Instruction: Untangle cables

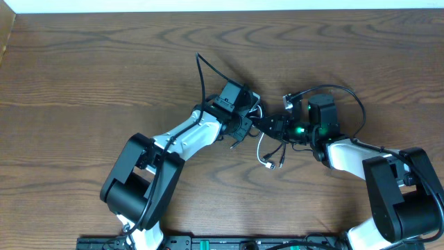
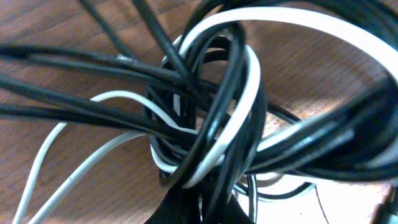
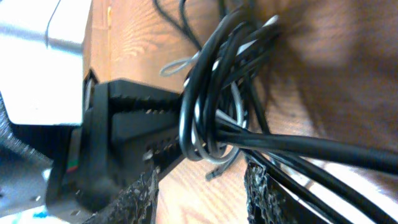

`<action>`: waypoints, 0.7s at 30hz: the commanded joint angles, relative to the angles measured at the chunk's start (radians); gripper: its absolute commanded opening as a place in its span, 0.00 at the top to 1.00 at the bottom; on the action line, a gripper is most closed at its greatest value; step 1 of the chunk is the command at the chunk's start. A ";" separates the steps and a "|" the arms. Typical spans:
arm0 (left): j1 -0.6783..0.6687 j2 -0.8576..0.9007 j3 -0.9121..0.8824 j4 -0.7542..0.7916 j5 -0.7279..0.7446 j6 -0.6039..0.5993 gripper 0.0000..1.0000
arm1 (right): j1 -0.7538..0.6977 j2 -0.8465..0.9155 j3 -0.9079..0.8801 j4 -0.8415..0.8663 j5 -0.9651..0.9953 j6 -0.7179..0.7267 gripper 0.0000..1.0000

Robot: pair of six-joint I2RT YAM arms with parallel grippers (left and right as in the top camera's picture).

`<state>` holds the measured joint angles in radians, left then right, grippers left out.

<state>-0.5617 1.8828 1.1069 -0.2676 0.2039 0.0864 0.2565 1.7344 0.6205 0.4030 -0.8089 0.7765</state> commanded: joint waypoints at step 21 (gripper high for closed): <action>0.001 -0.042 0.010 -0.023 0.367 0.105 0.93 | 0.031 -0.018 0.006 -0.007 0.373 -0.014 0.69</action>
<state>-0.5610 1.8694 1.1069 -0.2878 0.5270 0.1654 0.2829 1.7340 0.6205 0.4213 -0.5232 0.7761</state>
